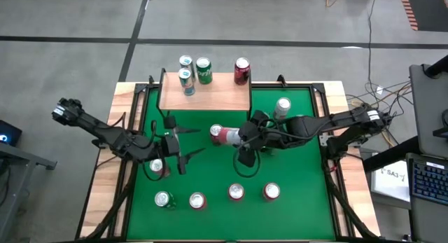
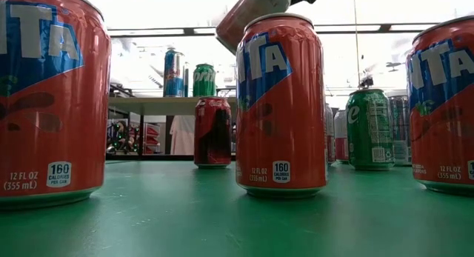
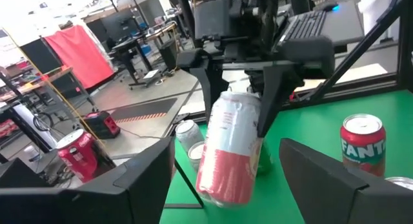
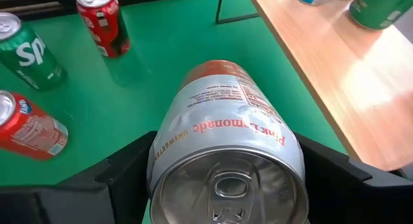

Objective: Place canned beverage on shelf
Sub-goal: Put the white and red can on the shelf

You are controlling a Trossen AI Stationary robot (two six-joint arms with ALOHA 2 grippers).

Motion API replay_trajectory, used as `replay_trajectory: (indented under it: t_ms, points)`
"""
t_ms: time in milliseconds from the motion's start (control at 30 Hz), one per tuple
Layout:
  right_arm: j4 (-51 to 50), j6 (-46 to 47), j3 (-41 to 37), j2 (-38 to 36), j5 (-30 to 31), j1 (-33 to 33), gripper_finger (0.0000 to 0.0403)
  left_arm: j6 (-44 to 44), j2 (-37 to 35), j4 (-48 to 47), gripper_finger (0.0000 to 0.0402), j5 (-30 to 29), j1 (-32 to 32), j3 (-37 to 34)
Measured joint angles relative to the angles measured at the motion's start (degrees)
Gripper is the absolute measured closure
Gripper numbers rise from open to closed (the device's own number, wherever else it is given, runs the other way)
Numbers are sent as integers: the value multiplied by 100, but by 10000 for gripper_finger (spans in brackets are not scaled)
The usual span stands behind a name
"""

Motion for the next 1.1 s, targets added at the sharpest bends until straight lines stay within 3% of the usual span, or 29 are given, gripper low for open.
replay_trajectory:
  t_ms: [367,1100]
  points:
    - [722,-489,49,0,10,-5,110,352,241,-162,77,5,232,-33]
    - [1271,-742,38,272,13,-193,110,677,1550,-129,75,-232,936,430]
